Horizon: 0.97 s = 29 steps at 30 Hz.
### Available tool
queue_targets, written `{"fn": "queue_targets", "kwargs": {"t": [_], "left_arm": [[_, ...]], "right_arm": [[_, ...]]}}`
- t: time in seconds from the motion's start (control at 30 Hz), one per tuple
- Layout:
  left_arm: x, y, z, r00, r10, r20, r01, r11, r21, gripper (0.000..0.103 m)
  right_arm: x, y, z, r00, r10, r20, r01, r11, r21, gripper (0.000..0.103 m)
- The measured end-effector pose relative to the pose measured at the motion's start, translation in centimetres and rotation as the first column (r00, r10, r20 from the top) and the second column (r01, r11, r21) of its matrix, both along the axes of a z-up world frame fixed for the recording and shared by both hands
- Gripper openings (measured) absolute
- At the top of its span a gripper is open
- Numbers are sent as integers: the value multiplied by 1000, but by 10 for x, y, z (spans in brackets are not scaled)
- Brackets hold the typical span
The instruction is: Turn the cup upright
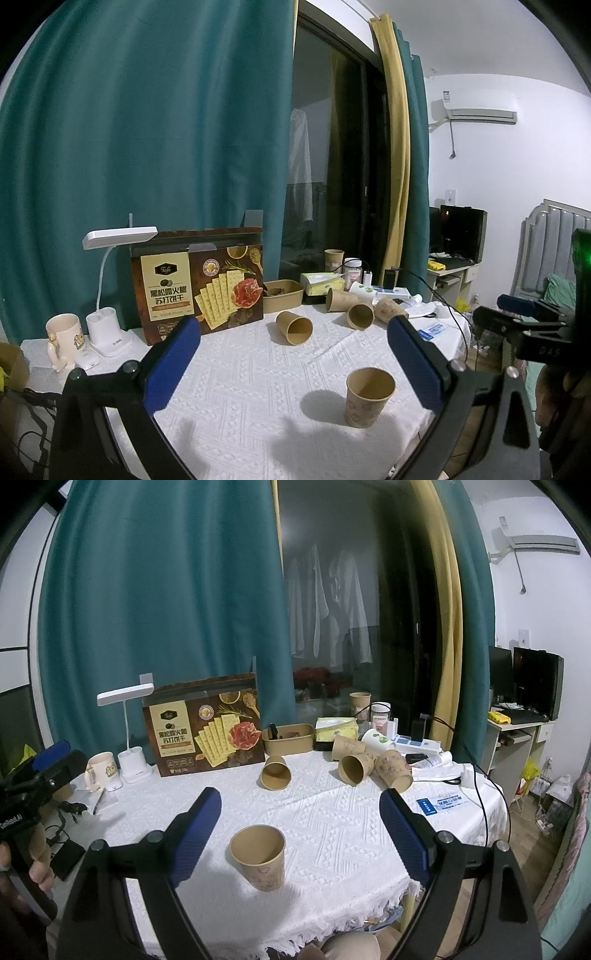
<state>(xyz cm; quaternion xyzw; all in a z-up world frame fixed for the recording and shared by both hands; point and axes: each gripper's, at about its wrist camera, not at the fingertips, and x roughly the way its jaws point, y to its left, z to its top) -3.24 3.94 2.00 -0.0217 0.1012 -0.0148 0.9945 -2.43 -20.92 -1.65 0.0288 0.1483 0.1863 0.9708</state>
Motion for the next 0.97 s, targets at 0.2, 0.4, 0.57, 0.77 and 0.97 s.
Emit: {"fn": "queue_targets", "kwargs": {"t": [0.2, 0.4, 0.57, 0.77, 0.97], "left_arm": [[0, 0, 0, 1000, -2, 0, 2, 1000, 0, 101], [-1, 0, 2, 1000, -6, 2, 6, 1000, 0, 101], [-1, 1, 2, 1000, -7, 2, 7, 1000, 1, 101], [-1, 1, 2, 1000, -7, 2, 7, 1000, 1, 101], [-1, 1, 2, 1000, -10, 2, 10, 1000, 0, 101]], "right_arm": [[-2, 0, -1, 1000, -2, -1, 2, 1000, 1, 86], [-1, -2, -1, 1000, -2, -2, 2, 1000, 2, 86], [-1, -2, -1, 1000, -1, -2, 1, 1000, 3, 86], [-1, -2, -3, 1000, -3, -3, 3, 1000, 4, 86], [-1, -2, -3, 1000, -3, -5, 3, 1000, 3, 86]]}}
